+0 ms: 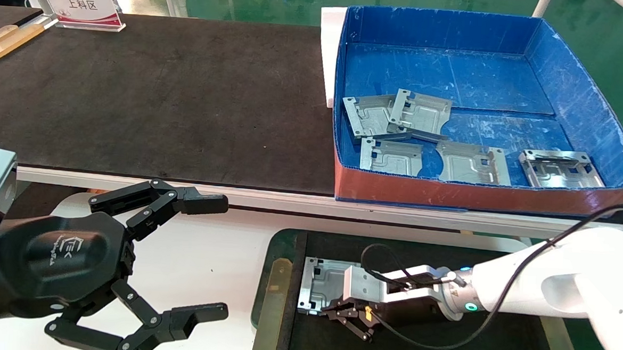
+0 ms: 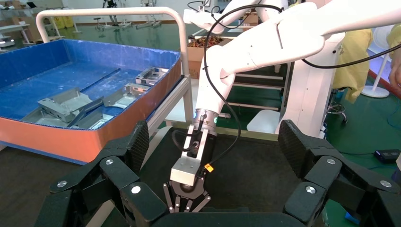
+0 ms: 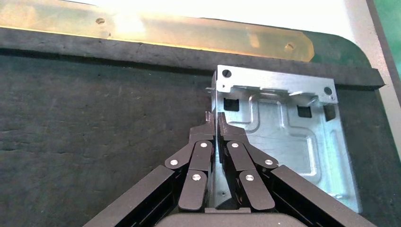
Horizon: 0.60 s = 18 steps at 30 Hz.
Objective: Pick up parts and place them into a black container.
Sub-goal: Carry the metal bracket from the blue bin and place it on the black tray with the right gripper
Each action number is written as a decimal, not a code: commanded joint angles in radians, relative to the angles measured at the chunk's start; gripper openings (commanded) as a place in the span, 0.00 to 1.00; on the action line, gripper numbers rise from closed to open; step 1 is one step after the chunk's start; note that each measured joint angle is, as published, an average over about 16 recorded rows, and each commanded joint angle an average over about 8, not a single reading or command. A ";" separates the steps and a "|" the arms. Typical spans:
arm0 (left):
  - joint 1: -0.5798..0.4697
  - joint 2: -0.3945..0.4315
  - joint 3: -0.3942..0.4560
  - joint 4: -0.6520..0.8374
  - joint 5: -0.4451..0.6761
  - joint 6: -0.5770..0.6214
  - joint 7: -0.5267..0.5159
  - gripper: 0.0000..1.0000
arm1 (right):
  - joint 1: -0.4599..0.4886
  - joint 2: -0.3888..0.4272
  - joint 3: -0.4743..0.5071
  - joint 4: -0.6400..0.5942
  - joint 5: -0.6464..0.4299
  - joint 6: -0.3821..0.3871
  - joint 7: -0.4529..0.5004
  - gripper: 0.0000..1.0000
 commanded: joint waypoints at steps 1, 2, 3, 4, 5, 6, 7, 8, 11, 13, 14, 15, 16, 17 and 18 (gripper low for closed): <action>0.000 0.000 0.000 0.000 0.000 0.000 0.000 1.00 | 0.003 0.000 -0.002 -0.001 -0.002 -0.002 0.001 1.00; 0.000 0.000 0.000 0.000 0.000 0.000 0.000 1.00 | 0.005 0.001 -0.002 -0.001 -0.002 -0.002 0.001 1.00; 0.000 0.000 0.000 0.000 0.000 0.000 0.000 1.00 | 0.006 0.002 -0.002 -0.002 -0.002 -0.003 0.001 1.00; 0.000 0.000 0.000 0.000 0.000 0.000 0.000 1.00 | 0.008 0.003 -0.002 -0.003 -0.003 -0.004 0.001 1.00; 0.000 0.000 0.000 0.000 0.000 0.000 0.000 1.00 | 0.011 0.006 -0.002 -0.003 -0.003 -0.006 0.001 1.00; 0.000 0.000 0.000 0.000 0.000 0.000 0.000 1.00 | 0.013 0.008 -0.002 -0.003 -0.002 -0.010 0.001 1.00; 0.000 0.000 0.000 0.000 0.000 0.000 0.000 1.00 | 0.016 0.011 -0.001 -0.002 -0.002 -0.015 0.001 1.00; 0.000 0.000 0.000 0.000 0.000 0.000 0.000 1.00 | 0.020 0.015 0.000 -0.002 0.000 -0.022 0.002 1.00; 0.000 0.000 0.000 0.000 0.000 0.000 0.000 1.00 | 0.032 0.028 0.005 0.000 0.007 -0.049 0.005 1.00; 0.000 0.000 0.000 0.000 0.000 0.000 0.000 1.00 | 0.041 0.038 0.009 0.001 0.014 -0.072 0.008 1.00; 0.000 0.000 0.000 0.000 0.000 0.000 0.000 1.00 | 0.047 0.044 0.012 0.002 0.017 -0.084 0.009 1.00; 0.000 0.000 0.000 0.000 0.000 0.000 0.000 1.00 | 0.052 0.050 0.014 0.003 0.021 -0.097 0.010 1.00; 0.000 0.000 0.000 0.000 0.000 0.000 0.000 1.00 | 0.058 0.056 0.016 0.004 0.024 -0.111 0.011 1.00; 0.000 0.000 0.000 0.000 0.000 0.000 0.000 1.00 | 0.064 0.063 0.019 0.005 0.027 -0.124 0.012 1.00; 0.000 0.000 0.000 0.000 0.000 0.000 0.000 1.00 | 0.071 0.070 0.021 0.006 0.030 -0.138 0.013 1.00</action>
